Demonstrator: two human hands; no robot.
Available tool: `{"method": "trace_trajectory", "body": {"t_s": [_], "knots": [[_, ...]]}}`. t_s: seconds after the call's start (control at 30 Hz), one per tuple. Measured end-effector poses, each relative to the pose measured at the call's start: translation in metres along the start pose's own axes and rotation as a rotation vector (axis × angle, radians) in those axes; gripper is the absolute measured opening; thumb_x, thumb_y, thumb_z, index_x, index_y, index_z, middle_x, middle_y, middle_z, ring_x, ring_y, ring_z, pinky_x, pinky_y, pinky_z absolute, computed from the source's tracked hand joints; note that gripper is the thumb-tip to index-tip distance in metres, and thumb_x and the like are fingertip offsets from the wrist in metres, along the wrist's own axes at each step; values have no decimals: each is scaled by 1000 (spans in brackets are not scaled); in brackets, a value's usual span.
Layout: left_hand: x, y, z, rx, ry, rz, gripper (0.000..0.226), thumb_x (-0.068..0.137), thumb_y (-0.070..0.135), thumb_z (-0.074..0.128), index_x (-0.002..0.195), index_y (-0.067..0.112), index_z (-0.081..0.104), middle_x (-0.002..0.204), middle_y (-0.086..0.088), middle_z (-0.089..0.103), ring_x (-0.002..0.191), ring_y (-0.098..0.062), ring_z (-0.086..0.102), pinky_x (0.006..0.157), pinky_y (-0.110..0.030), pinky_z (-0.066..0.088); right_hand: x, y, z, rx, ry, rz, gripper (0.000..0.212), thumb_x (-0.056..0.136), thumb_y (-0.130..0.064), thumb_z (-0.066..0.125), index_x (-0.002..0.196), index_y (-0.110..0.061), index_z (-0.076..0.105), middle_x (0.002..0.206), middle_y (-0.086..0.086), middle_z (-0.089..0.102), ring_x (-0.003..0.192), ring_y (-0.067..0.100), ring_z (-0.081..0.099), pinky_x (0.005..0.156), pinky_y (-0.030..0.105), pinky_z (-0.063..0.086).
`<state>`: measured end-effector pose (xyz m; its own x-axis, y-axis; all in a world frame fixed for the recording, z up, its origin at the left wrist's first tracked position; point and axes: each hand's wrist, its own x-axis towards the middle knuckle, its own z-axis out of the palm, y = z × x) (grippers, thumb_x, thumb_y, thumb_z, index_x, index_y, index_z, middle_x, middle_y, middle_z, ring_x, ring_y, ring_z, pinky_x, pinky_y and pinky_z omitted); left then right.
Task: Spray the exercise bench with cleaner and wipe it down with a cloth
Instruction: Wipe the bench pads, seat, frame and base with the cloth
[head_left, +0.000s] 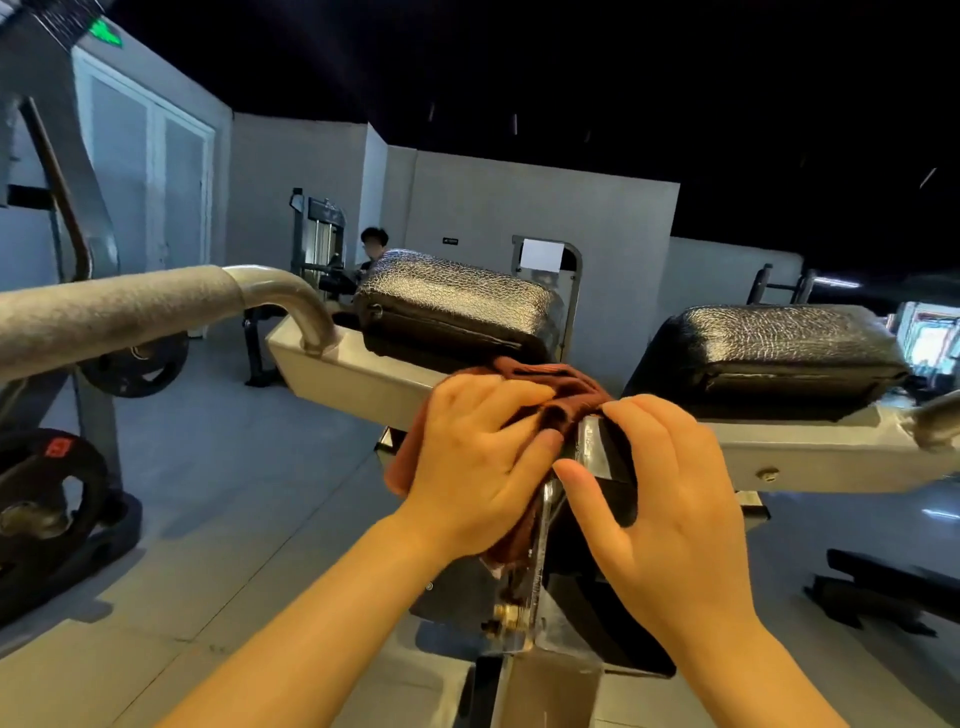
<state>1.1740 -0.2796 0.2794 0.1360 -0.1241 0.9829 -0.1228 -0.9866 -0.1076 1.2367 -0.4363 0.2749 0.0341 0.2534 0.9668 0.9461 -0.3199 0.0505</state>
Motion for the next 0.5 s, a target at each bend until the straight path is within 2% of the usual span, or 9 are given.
{"method": "trace_trajectory", "body": {"t_s": [0.1,0.23,0.33,0.37,0.4,0.43,0.5], "knots": [[-1,-7,5,29,-15,50,36,96,30,42,101,13,74,111,1,68,107,-18,54,95,-36,32,0,0,0,9,-1,-4,54,96,-57,42,117,-11,60,114,6,62,106,16,51,97,13,32],[-4,-29,1,45,46,133,37,103,33,35,111,14,65,112,-4,69,107,-22,57,96,-39,36,-1,0,-1,-7,5,11,58,96,-59,41,115,-9,62,114,6,62,107,19,53,95,22,36],[-12,-61,-19,93,160,-55,40,101,32,36,103,8,68,102,-9,69,97,-29,62,89,-51,43,-4,1,0,-23,30,11,58,96,-57,43,116,-7,63,118,8,60,111,21,51,97,23,35],[-17,-73,-29,125,186,-137,43,100,33,36,100,6,69,101,-10,69,98,-28,60,96,-45,39,-5,1,0,-30,44,-4,56,96,-56,44,115,-7,64,120,9,58,111,22,50,97,23,35],[-21,-82,-39,173,207,-196,46,101,34,35,98,5,69,100,-11,68,100,-25,57,102,-33,31,-5,1,1,-35,62,-22,54,97,-54,44,115,-7,65,121,8,55,111,22,49,97,22,34],[-24,-86,-45,230,223,-219,49,102,36,32,97,4,69,99,-12,67,100,-23,54,101,-25,22,-5,1,1,-35,78,-39,53,97,-52,45,114,-6,66,122,7,53,111,22,48,97,22,34],[-24,-83,-46,307,240,-209,51,103,36,30,95,3,69,97,-12,67,99,-24,53,96,-27,22,-4,0,2,-28,93,-63,52,98,-49,46,112,-4,68,120,7,52,109,22,48,97,19,33]]}}
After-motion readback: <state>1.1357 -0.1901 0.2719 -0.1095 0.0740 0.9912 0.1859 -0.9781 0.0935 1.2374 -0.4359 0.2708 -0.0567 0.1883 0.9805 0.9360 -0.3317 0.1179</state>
